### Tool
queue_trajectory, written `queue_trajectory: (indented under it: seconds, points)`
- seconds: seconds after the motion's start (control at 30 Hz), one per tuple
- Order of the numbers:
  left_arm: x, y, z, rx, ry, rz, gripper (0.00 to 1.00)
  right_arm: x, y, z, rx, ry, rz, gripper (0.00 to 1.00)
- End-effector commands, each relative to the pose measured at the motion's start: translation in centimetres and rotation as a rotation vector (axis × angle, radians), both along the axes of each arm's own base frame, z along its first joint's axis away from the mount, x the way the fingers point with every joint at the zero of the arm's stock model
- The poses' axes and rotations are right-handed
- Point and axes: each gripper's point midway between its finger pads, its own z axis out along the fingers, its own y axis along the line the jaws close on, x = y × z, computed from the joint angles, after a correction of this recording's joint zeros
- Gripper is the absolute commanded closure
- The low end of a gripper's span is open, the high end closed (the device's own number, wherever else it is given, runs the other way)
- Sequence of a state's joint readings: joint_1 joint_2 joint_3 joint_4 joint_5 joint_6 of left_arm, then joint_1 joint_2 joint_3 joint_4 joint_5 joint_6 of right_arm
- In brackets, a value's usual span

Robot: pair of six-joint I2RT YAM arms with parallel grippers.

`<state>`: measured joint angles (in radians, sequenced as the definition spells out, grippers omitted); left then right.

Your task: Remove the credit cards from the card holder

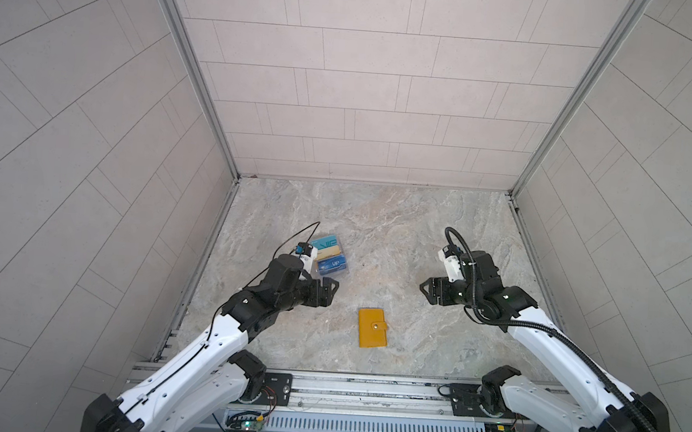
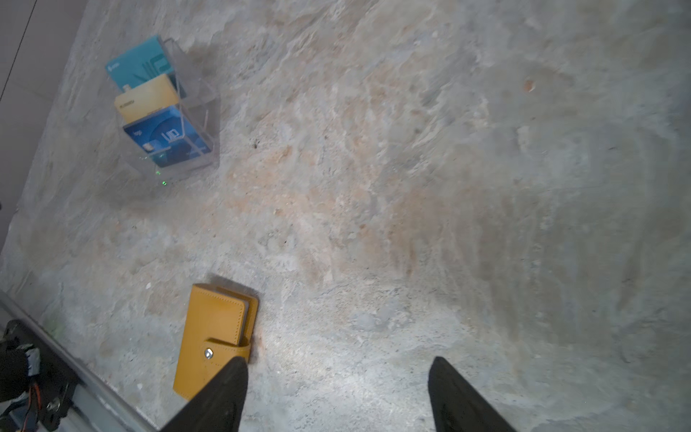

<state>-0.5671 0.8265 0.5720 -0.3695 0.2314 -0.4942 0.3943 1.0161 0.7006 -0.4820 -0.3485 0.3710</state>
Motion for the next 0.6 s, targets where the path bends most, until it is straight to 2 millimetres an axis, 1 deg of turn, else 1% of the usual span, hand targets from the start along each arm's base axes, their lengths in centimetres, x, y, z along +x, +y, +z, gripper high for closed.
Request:
queue_trajectory:
  seconds: [0.0, 0.2, 0.33, 0.47, 0.57]
  points:
    - [-1.0, -1.1, -1.9, -0.022, 0.062, -0.005, 0.12, -2.1, 1.9, -1.2, 0.020, 0.091, 0.078, 0.24]
    - [-2.5, -3.9, -4.6, -0.078, 0.139, -0.065, 0.18, -3.9, 4.9, -3.4, 0.011, 0.175, 0.184, 0.35]
    - [-3.1, -5.3, -5.5, -0.102, 0.155, -0.097, 0.21, -4.5, 6.5, -4.8, 0.028, 0.215, 0.210, 0.44]
    - [-3.8, -6.6, -6.5, -0.150, 0.190, -0.121, 0.26, -5.4, 7.9, -5.9, 0.035, 0.243, 0.240, 0.47]
    - [-4.1, -7.0, -7.4, -0.164, 0.207, -0.120, 0.30, -6.1, 8.4, -6.8, 0.028, 0.270, 0.252, 0.49]
